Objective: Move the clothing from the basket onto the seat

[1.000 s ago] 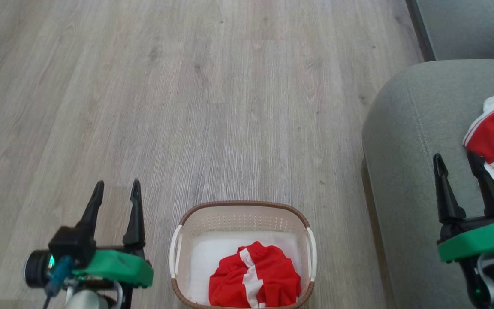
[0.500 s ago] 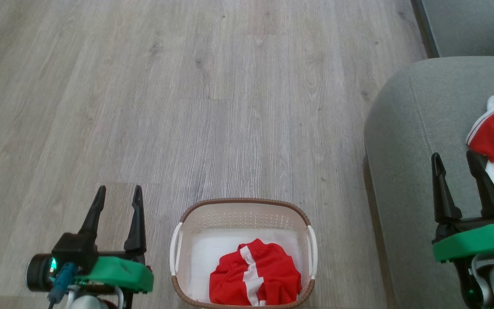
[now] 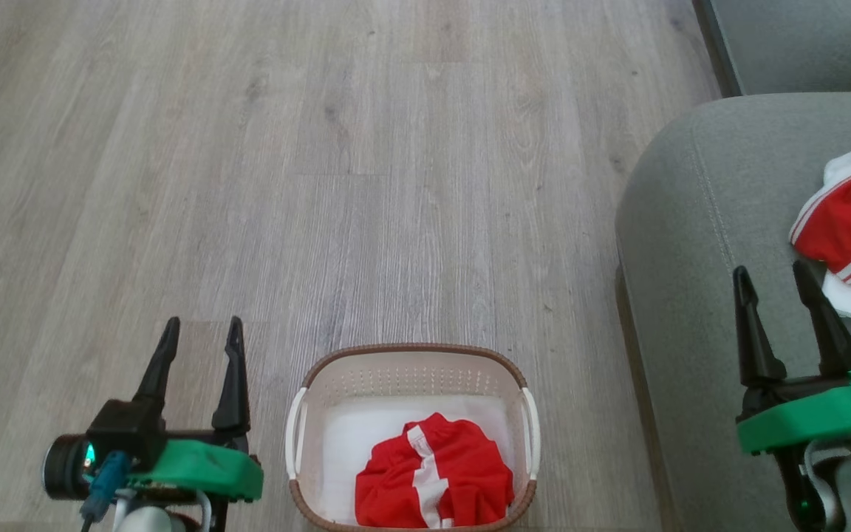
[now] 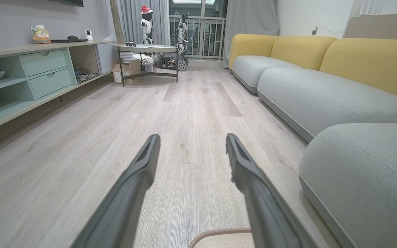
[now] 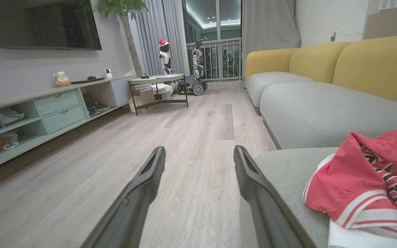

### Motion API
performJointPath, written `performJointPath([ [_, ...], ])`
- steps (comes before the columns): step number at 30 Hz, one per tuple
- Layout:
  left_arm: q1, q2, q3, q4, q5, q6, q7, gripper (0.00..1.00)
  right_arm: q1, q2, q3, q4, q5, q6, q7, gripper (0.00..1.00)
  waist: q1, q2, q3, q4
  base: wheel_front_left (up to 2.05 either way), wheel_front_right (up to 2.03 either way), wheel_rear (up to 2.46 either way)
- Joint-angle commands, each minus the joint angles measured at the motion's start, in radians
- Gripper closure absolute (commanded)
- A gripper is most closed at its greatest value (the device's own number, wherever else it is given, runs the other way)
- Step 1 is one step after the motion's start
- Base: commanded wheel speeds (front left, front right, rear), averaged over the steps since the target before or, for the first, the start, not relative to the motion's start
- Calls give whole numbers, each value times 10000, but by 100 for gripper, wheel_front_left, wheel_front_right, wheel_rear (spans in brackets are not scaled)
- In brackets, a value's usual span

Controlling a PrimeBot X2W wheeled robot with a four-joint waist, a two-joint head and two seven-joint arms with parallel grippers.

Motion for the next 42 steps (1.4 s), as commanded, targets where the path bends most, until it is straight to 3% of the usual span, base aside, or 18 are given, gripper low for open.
performJointPath([
  [1, -358, -18, 435, -311, 95, -69, -124, 0, -48, -152, 216, -312, 42, -2, -91, 0, 0, -1, 1, -38, 0, 0, 0],
  [15, -553, -339, 620, -385, 438, -329, -124, 0, -316, -324, 369, -467, 264, -2, -91, 0, 0, -1, 498, -416, 0, 0, 0],
  [31, -1753, -521, 209, 88, 618, -530, -124, 0, -1283, -675, 475, -937, 650, -2, -91, 0, 0, -1, 2040, -991, 0, 0, 0],
  [42, -3240, -556, -689, 2396, 124, -681, -124, 0, -2188, -1012, 332, -1294, 866, -2, -91, 0, 0, -1, 3555, -1304, 0, 0, 0],
])
